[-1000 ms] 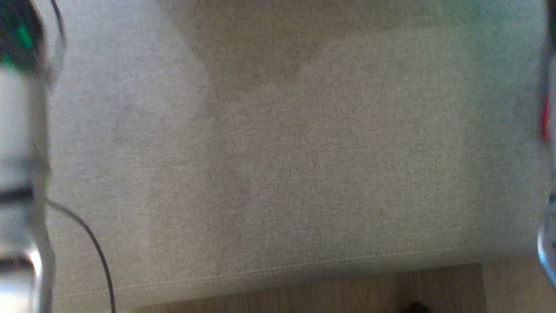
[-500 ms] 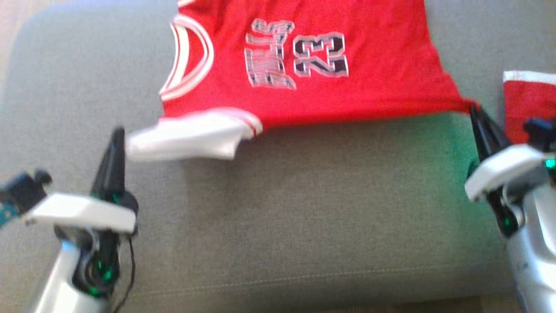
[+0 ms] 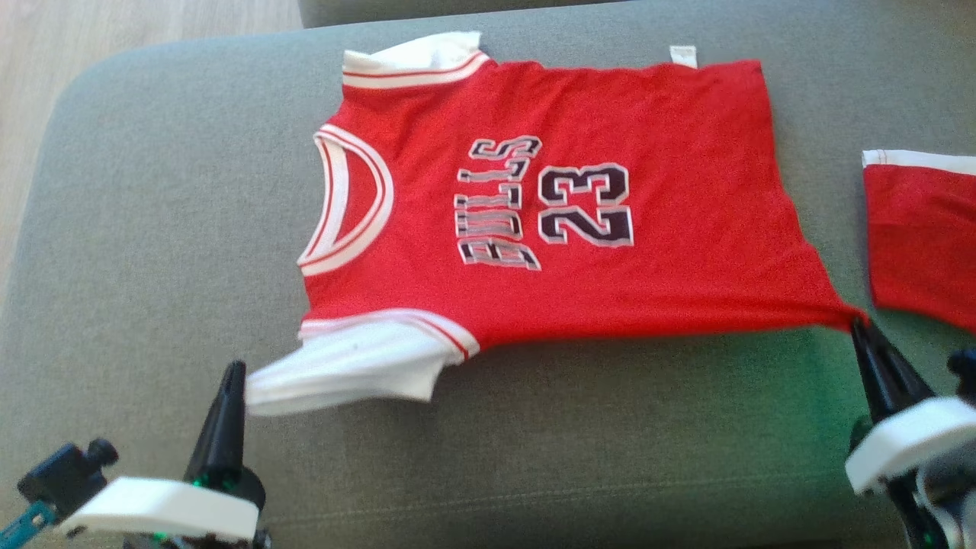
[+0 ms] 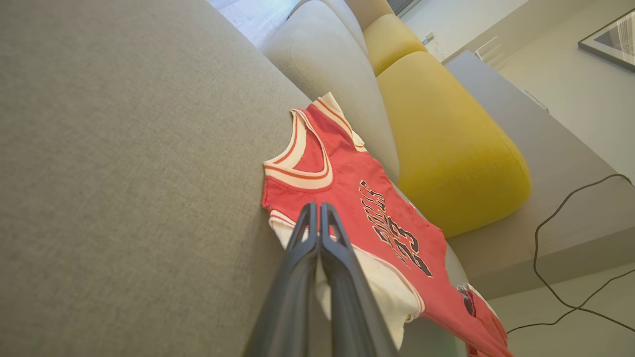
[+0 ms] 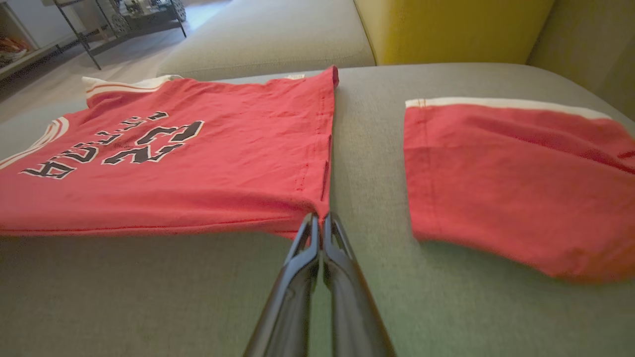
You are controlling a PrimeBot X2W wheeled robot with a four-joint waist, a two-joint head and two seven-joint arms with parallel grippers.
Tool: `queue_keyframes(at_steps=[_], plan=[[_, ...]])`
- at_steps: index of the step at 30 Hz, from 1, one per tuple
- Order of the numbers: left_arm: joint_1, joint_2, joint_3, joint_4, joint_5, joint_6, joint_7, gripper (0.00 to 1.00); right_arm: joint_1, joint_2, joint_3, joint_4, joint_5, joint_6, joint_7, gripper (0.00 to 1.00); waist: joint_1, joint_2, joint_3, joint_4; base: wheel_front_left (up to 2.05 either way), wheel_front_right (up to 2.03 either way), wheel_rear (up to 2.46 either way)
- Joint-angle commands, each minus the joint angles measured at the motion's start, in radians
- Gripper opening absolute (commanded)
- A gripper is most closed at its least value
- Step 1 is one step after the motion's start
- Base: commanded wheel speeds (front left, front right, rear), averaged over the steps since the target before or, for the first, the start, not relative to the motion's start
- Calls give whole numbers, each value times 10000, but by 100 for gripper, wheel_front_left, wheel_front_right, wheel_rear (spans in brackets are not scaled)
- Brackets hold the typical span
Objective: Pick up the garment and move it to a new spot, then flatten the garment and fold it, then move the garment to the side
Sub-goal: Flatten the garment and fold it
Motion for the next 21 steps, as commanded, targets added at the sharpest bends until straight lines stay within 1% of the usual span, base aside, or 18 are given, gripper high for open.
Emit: queue_keyframes(at_steps=[1, 5, 9, 14, 17, 21], plan=[[-234, 121, 476, -451, -53, 100, 12, 0, -27, -136, 49, -520, -63, -4, 70, 0, 2, -1, 5, -13, 0, 0, 0], [10, 11, 433, -1186, -249, 426, 206, 0, 510, 205, -227, -1566, -145, -4, 552, 0, 2, -1, 15, -94, 0, 0, 0], [-631, -229, 283, -1218, -370, 596, 437, 0, 277, 338, -278, -1770, -266, -4, 851, 0, 2, -1, 7, -153, 0, 0, 0], [-2236, -671, 154, -383, -408, 627, 569, 0, -601, 333, -207, -1076, -411, -4, 880, 0, 2, -1, 197, -183, 0, 0, 0], [-3264, -905, 174, 371, -396, 499, 510, 0, -1270, 319, -152, -432, -395, -4, 823, 0, 2, -1, 419, -226, 0, 0, 0], [-4529, -1079, 219, 1499, -328, 237, 407, 0, -2272, 169, 5, 550, -358, -4, 607, 0, 2, -1, 822, -300, 0, 0, 0]])
